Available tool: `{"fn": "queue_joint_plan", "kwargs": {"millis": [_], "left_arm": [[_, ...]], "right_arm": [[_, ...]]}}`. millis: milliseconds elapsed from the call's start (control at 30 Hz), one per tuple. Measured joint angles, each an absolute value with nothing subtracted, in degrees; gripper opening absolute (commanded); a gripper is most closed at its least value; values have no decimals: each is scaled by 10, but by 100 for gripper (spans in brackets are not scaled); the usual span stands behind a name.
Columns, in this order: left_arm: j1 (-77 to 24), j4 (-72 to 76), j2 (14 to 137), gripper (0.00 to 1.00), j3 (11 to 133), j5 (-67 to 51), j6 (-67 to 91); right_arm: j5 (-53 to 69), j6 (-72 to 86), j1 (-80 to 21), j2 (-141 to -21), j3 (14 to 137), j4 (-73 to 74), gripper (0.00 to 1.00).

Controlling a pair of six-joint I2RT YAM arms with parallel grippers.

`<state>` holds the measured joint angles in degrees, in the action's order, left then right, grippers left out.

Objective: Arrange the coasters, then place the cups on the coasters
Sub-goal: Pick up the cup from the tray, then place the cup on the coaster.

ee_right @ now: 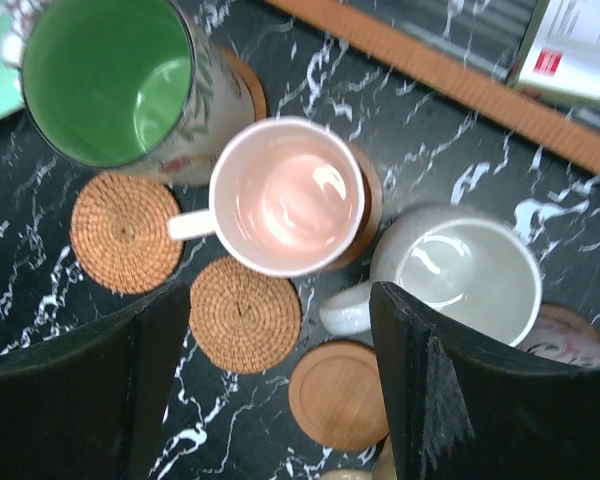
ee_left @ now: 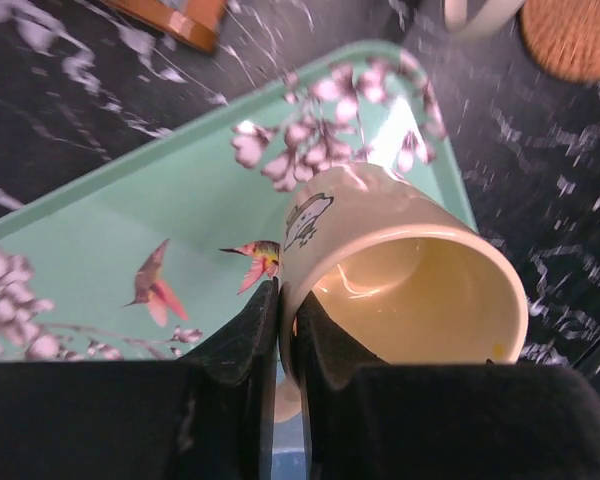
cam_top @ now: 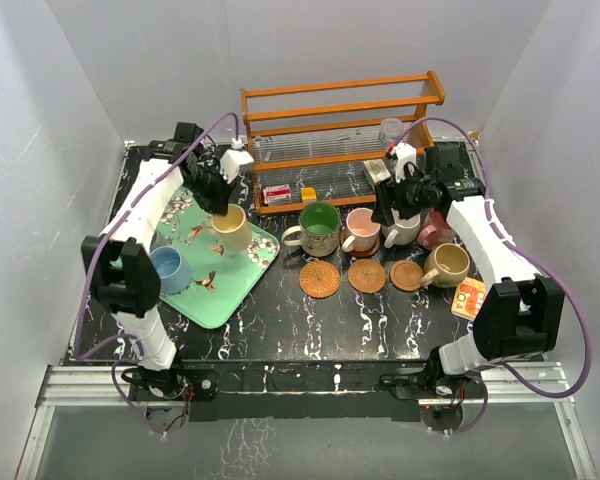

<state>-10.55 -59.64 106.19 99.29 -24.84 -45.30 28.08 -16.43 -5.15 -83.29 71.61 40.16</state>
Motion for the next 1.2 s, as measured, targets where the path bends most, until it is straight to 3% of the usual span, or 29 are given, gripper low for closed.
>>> {"fn": "queue_joint_plan", "kwargs": {"millis": [333,667,933,1200], "left_arm": [[-142,-473,906,0,989,-245,-190],[-197,-364,998,0,1117,-141,-54],[-282,-316,1061,0,1204,10,-36],[-347,-299,1087,0,1231,86,-32]], "right_arm": [[331,-125,-67,-846,793,374,69],[350,-41,-100,-844,863,272,67],[326,22,-152,-864,964,216,67],[303,64,-176,-899,974,204,68]]}}
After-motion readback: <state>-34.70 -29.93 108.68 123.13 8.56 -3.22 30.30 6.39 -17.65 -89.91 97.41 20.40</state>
